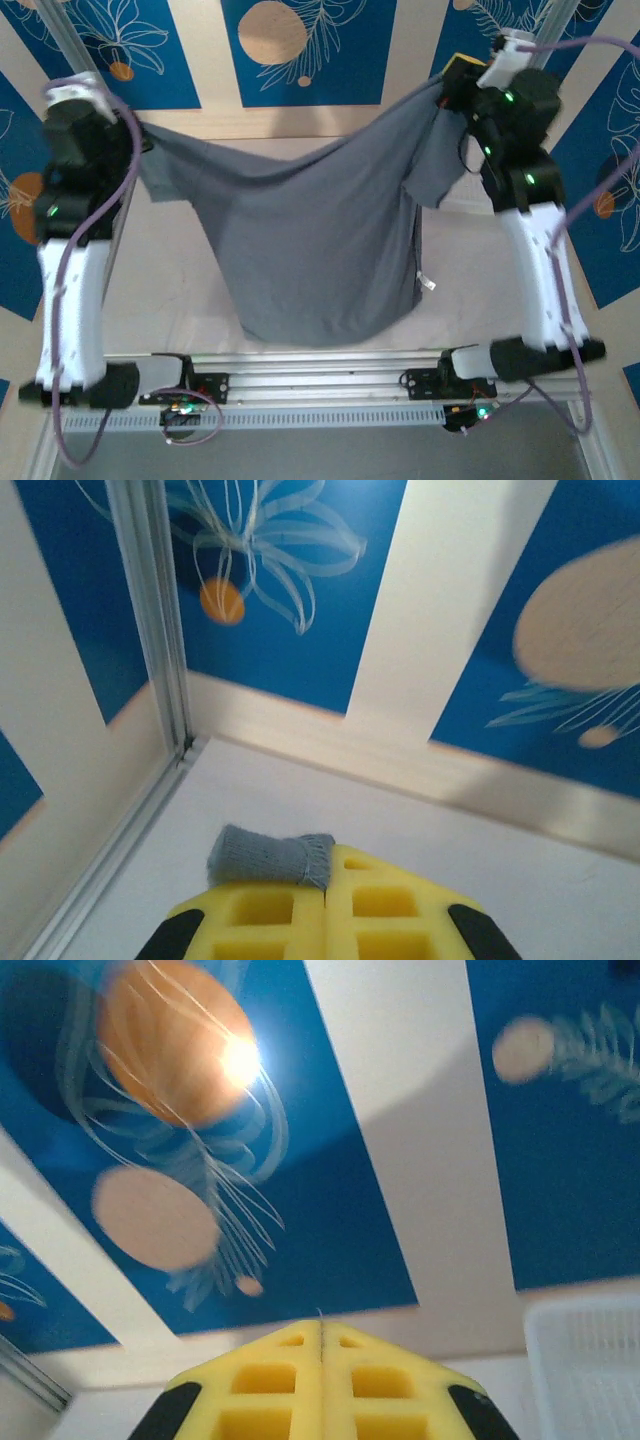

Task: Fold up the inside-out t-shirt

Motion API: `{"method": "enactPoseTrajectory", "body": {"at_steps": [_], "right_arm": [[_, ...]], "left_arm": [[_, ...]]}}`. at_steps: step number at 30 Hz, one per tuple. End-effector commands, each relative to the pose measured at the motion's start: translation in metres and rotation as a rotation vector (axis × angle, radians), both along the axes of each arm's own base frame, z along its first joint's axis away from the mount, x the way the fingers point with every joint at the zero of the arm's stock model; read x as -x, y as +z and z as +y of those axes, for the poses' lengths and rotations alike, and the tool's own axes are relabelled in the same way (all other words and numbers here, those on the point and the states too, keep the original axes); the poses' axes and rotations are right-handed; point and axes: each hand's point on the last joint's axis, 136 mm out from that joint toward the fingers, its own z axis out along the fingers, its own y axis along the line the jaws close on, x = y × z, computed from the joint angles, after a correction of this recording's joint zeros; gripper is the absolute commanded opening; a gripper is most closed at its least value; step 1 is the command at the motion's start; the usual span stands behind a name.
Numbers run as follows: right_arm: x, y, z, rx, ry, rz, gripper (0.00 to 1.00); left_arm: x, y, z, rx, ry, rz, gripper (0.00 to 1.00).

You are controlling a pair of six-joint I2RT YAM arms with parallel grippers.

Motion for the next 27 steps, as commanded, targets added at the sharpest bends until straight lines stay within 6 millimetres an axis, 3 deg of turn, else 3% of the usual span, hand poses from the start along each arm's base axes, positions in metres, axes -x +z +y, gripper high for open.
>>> {"method": "enactPoseTrajectory", "body": {"at_steps": [1, 3, 4, 6, 8, 10, 14, 16, 19, 24, 27], "right_arm": [[-0.028, -0.003, 0.01, 0.004, 0.079, 0.009, 0.0], [-0.056, -0.023, 0.013, 0.022, 0.101, 0.055, 0.0], [-0.066, -0.03, 0.014, 0.03, 0.116, 0.078, 0.09], [-0.078, -0.04, 0.011, 0.049, 0.13, 0.147, 0.45], [-0.075, -0.035, 0.008, 0.063, 0.142, 0.168, 0.58], [-0.063, -0.027, 0.004, 0.018, 0.186, 0.155, 0.63], [-0.026, -0.02, 0.022, 0.016, 0.332, 0.14, 0.67], [-0.009, -0.025, 0.032, 0.042, 0.351, 0.161, 0.69], [0.02, -0.05, 0.045, 0.028, 0.367, 0.287, 0.69], [0.079, -0.131, 0.059, -0.165, 0.354, 0.474, 0.69], [0.124, -0.199, 0.045, -0.282, 0.205, 0.581, 0.69]], "left_arm": [[-0.049, -0.013, 0.012, -0.025, 0.041, -0.027, 0.0], [-0.085, -0.031, 0.009, -0.012, 0.012, -0.012, 0.0], [-0.097, -0.036, 0.007, -0.01, -0.004, -0.003, 0.06], [-0.117, -0.044, 0.001, -0.027, -0.054, 0.024, 0.41], [-0.119, -0.039, -0.002, -0.041, -0.082, 0.022, 0.58], [-0.108, -0.027, -0.002, -0.036, -0.085, -0.01, 0.63], [-0.07, -0.005, -0.025, 0.077, -0.196, -0.072, 0.66], [-0.047, -0.005, -0.047, 0.173, -0.293, -0.083, 0.68], [-0.005, -0.01, -0.095, 0.265, -0.469, -0.11, 0.7], [0.082, -0.049, -0.194, 0.217, -0.827, -0.113, 0.71], [0.132, -0.089, -0.235, 0.149, -1.01, -0.071, 0.73]]}}
